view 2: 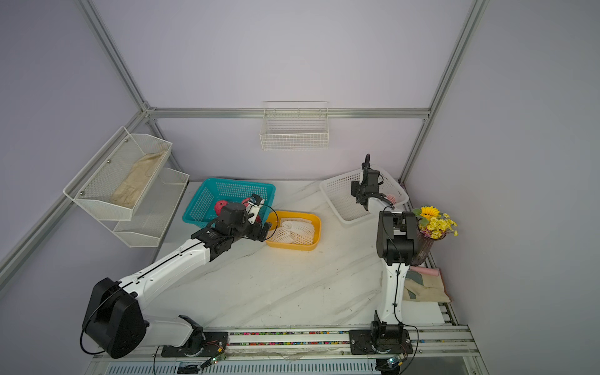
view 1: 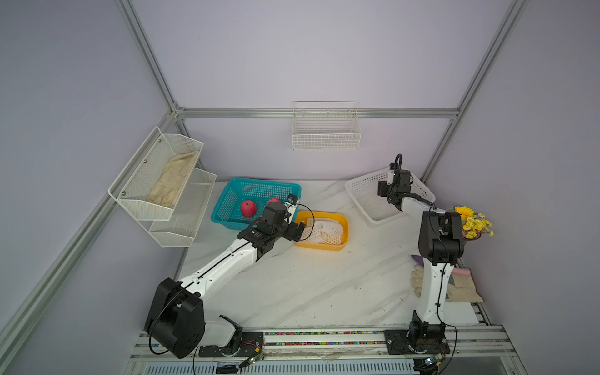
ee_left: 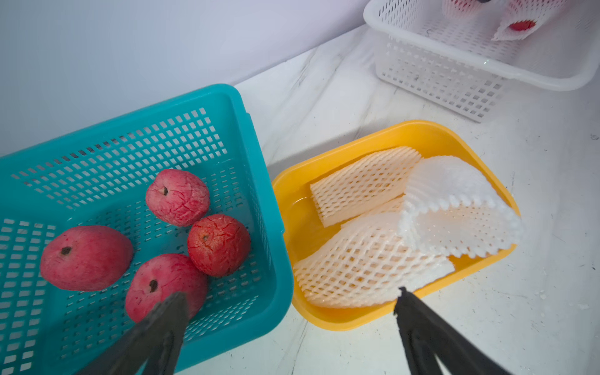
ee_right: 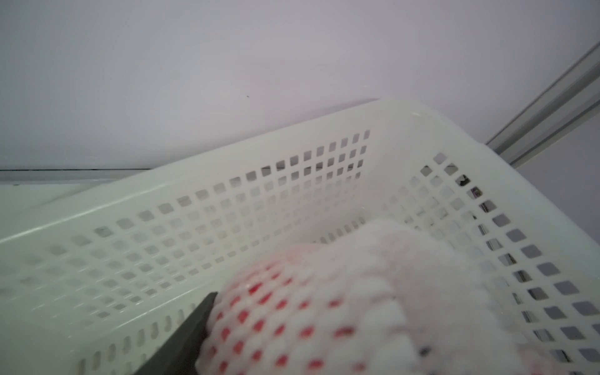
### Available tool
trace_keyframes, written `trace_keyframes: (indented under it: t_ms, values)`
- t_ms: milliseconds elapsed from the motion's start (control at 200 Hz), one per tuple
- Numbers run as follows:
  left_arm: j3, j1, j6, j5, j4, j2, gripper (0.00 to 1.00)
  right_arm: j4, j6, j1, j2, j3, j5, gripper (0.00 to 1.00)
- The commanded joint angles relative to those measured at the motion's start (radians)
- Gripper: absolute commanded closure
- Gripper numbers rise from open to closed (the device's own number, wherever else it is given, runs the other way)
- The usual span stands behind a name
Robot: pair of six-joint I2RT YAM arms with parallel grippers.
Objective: Remove foam nets from apples
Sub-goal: Pick up the apple from the basket, then place the apple at the center of the board.
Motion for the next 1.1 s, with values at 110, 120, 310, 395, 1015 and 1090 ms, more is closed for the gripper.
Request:
trace_keyframes:
  t_ms: [110,120,310,395,1015,1090]
  values:
    - [-0.05,-0.002,0.022,0.011,0.038,-0.065,0.0,0.181,-0.004,0.059,-0.199,-0.186,-0.006,0.36]
    - [-0.051,-0.002,0.024,0.012,0.038,-0.066,0.0,0.183,-0.003,0.061,-0.207,-0.194,-0.008,0.36]
    - [-0.067,-0.004,0.037,0.033,0.033,-0.115,0.0,0.151,-0.04,0.123,-0.385,-0.335,0.008,0.37]
    - [-0.079,-0.004,0.035,0.037,0.026,-0.145,0.0,0.144,-0.05,0.154,-0.474,-0.401,0.016,0.36]
    - [-0.042,-0.002,0.028,0.028,-0.157,-0.264,0.0,-0.201,-0.02,0.519,-1.114,-0.763,-0.072,0.37]
    - [-0.049,-0.002,0.022,0.015,-0.17,-0.289,0.0,-0.195,-0.03,0.579,-1.14,-0.803,-0.087,0.37]
